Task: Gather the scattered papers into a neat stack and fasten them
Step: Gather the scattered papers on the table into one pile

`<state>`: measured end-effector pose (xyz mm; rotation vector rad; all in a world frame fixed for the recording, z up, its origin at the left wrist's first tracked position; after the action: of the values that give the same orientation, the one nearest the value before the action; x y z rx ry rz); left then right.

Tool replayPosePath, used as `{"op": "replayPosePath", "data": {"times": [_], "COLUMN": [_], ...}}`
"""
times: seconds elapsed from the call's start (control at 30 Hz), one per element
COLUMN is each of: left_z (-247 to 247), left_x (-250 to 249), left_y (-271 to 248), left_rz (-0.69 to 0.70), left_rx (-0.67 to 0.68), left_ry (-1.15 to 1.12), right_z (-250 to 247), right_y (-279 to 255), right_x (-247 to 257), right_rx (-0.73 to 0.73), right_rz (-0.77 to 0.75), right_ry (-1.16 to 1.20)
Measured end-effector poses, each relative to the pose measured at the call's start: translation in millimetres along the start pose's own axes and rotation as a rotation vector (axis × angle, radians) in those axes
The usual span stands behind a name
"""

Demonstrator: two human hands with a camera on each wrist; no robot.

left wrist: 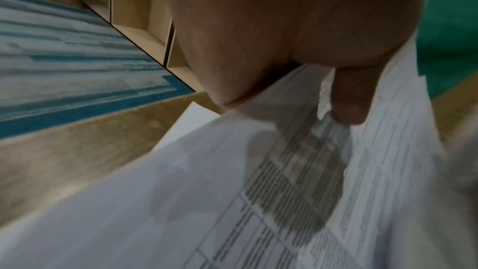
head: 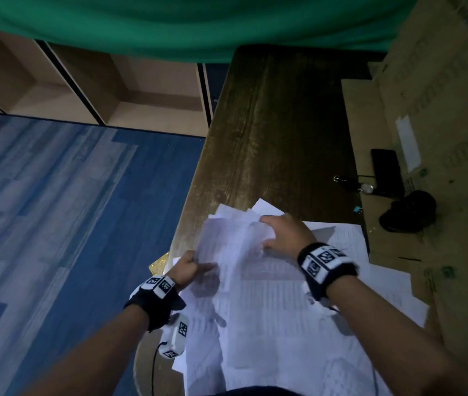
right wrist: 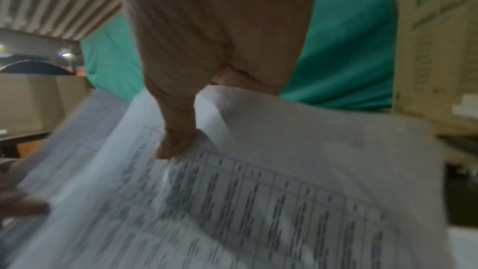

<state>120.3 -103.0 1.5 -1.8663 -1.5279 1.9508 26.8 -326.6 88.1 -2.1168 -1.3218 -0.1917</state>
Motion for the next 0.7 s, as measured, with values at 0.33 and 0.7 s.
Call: {"op": "replayPosePath", "data": {"times": [0.33, 0.7], "left_z": [24, -68], "left_x": [42, 72], "left_y": [8, 1], "left_rz": [0.016, -0.166], "left_rx": [-0.025, -0.432], "left_ry": [0.158, -0.047], "right_z": [52, 47], "right_y": [7, -12], "right_x": [-1, -168], "right_rx": [-0.195, -0.128], "right_rz": [0.073, 0.496], "right_ry": [0.267, 0.147]}}
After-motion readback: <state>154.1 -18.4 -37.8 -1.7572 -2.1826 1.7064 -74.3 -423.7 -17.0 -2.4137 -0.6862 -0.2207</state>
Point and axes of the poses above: each hand's wrist, its own y-axis towards the middle knuckle, its own z-axis out of the palm, x = y × z, the point moved 5 cm from there along y, towards the middle knuckle, and after that the axes turned 1 degree about y, right-handed, at the moved point
